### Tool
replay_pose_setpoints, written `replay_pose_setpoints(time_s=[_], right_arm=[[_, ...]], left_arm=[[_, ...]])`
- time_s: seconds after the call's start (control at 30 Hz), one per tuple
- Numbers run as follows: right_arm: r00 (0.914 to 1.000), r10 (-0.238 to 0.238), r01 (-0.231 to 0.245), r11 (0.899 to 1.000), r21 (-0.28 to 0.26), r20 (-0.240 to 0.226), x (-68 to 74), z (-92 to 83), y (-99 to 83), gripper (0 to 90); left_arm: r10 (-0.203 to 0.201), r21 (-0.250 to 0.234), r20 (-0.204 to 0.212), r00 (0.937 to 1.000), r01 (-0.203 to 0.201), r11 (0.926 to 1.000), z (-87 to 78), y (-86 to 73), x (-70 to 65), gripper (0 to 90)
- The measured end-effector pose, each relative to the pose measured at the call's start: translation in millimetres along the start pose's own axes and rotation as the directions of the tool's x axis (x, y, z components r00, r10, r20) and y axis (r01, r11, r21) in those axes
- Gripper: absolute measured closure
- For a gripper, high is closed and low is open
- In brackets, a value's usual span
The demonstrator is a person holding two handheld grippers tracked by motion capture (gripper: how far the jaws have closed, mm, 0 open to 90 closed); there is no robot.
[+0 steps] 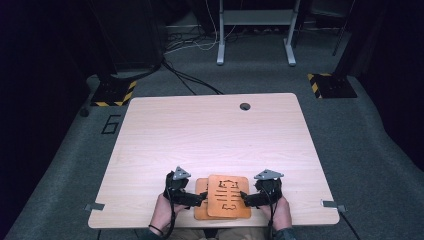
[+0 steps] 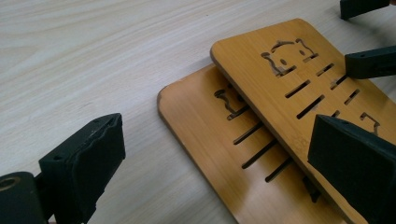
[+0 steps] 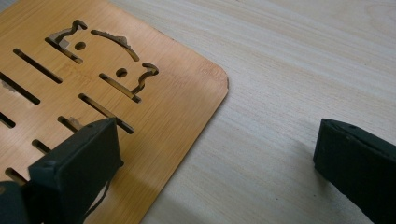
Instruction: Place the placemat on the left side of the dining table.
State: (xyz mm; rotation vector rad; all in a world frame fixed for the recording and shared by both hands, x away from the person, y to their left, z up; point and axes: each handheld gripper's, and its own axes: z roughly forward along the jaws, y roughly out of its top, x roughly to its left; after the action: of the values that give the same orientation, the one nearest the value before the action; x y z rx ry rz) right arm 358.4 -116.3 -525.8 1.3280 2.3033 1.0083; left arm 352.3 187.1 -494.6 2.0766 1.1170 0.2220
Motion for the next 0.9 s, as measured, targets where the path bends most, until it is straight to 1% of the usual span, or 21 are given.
replay_pose_setpoints(time_s=[0.07,0.17,0.27,0.3,0.4,0.43,0.47,0.57,0.6,0.63,0.67,0.7,0.83,0.9], right_arm=[[1.0,-0.002,0.002,1.0,-0.001,0.0,-0.2,0.1,0.0,0.0],[1.0,-0.003,0.003,1.0,-0.001,0.0,-0.2,0.0,0.0,0.0],[1.0,-0.003,0.003,1.0,-0.001,0.0,-0.2,0.0,0.0,0.0],[1.0,-0.003,0.003,1.0,-0.001,0.0,-0.2,0.0,0.0,0.0],[1.0,-0.003,0.003,1.0,-0.001,0.0,-0.3,0.0,0.0,0.0],[1.0,-0.003,0.003,1.0,-0.001,0.0,-0.3,0.0,0.0,0.0],[1.0,-0.002,0.002,1.0,-0.001,0.0,-0.2,0.1,0.0,0.0],[1.0,-0.002,0.002,1.0,-0.001,0.0,-0.3,0.1,0.0,0.0],[1.0,-0.002,0.002,1.0,-0.001,0.0,-0.3,0.1,0.0,0.0],[1.0,-0.002,0.002,1.0,-0.001,0.0,-0.3,0.1,0.0,0.0],[1.0,0.001,-0.001,1.0,0.0,0.0,-0.1,0.0,0.0,0.0],[1.0,-0.001,0.001,1.0,-0.001,0.001,-0.3,0.1,0.0,0.0],[1.0,0.0,0.0,1.0,-0.001,0.001,-0.4,0.1,0.0,0.0],[1.0,0.001,-0.001,1.0,-0.001,0.002,-0.3,0.1,0.0,0.0]], left_arm=[[0.009,0.006,0.002,1.0,-0.009,0.9999,2.3,0.8,-2.2,3.6],[0.011,0.012,0.015,0.9998,-0.011,0.9999,5.4,1.8,-5.9,3.6],[0.025,0.022,0.036,0.999,-0.025,0.9994,9.5,2.7,-9.9,3.6],[0.022,0.024,0.04,0.999,-0.023,0.9995,10.6,2.8,-11.3,3.6],[0.035,0.035,0.05,0.9981,-0.037,0.9987,14.4,3.5,-14.0,3.6],[0.03,0.035,0.055,0.998,-0.032,0.9989,15.8,3.3,-15.3,3.6],[0.035,0.04,0.057,0.9978,-0.037,0.9985,16.7,3.5,-15.8,3.6],[0.032,0.045,0.069,0.9971,-0.036,0.9983,19.7,3.7,-17.9,3.6],[0.031,0.05,0.079,0.9964,-0.035,0.9982,20.9,3.8,-18.8,3.6],[0.035,0.05,0.078,0.9964,-0.039,0.998,21.4,4.0,-19.3,3.6],[0.03,0.051,0.084,0.996,-0.034,0.9981,22.6,4.1,-20.4,3.6],[0.038,0.052,0.09,0.9952,-0.043,0.9977,23.7,4.4,-20.9,3.6],[0.029,0.063,0.117,0.9927,-0.036,0.9974,28.7,4.9,-24.6,3.9],[0.034,0.062,0.125,0.9916,-0.042,0.9972,31.2,4.9,-25.5,4.0]])
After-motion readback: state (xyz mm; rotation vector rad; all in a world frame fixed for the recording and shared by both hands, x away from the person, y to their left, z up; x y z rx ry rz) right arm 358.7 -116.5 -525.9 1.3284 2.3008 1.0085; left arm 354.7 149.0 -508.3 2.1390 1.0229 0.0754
